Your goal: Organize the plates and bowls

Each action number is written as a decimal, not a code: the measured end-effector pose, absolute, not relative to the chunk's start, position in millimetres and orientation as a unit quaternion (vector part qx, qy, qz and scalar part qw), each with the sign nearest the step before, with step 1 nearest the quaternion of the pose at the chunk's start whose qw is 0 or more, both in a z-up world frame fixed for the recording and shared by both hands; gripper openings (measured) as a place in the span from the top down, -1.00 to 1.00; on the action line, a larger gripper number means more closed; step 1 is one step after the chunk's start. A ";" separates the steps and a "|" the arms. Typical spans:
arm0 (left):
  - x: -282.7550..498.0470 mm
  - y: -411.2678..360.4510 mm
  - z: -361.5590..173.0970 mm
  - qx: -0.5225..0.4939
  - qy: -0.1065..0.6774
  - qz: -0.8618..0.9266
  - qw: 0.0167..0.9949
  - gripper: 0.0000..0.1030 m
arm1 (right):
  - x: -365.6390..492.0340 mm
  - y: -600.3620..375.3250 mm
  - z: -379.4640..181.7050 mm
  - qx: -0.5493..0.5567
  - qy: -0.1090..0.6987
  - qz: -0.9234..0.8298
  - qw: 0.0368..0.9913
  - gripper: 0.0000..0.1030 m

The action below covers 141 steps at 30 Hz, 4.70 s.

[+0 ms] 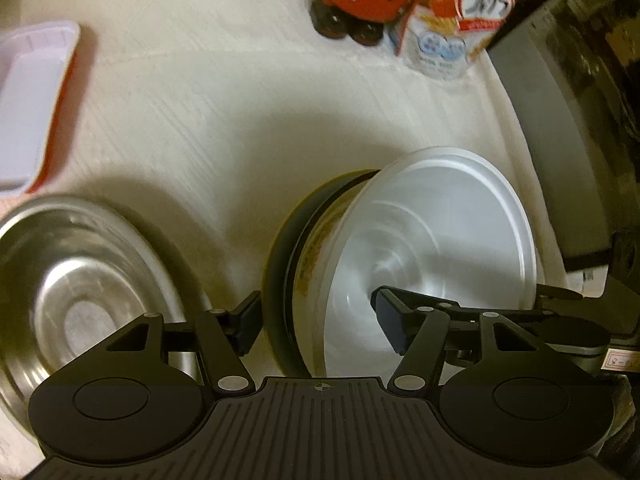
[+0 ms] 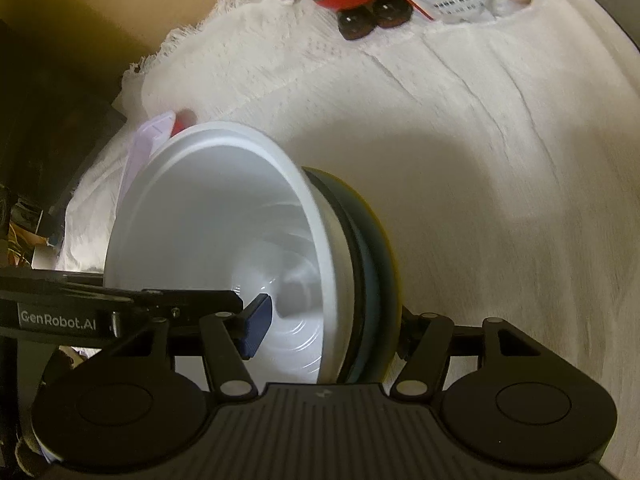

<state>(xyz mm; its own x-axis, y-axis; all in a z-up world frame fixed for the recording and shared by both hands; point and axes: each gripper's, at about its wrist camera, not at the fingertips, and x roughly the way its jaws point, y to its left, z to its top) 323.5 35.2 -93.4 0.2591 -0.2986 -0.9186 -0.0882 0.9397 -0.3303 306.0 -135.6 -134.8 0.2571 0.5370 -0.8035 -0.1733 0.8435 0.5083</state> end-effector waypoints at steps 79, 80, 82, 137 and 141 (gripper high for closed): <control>344.9 40.2 -94.8 -0.128 0.612 -0.058 0.778 -0.23 | 334.1 -128.4 -139.5 0.164 0.554 0.229 0.783 -0.21; 344.7 40.5 -94.7 -0.129 0.612 -0.058 0.778 -0.23 | 333.4 -128.7 -139.7 0.166 0.556 0.228 0.782 -0.21; 343.9 40.8 -94.2 -0.129 0.613 -0.059 0.777 -0.23 | 332.5 -128.1 -139.5 0.167 0.561 0.226 0.779 -0.21; 333.7 43.8 -103.9 -0.148 0.647 -0.060 0.745 -0.25 | 319.3 -132.0 -149.2 0.191 0.610 0.238 0.731 -0.07; 328.7 45.1 -100.1 -0.150 0.643 -0.065 0.748 -0.25 | 316.6 -129.9 -145.6 0.188 0.616 0.235 0.728 -0.07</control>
<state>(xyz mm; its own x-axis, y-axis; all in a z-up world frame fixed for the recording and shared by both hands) 328.7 45.1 -100.1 0.1645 -0.2908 -0.9425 -0.0956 0.9464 -0.3086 316.6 -129.9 -145.6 0.1305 0.5736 -0.8087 -0.1115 0.8190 0.5629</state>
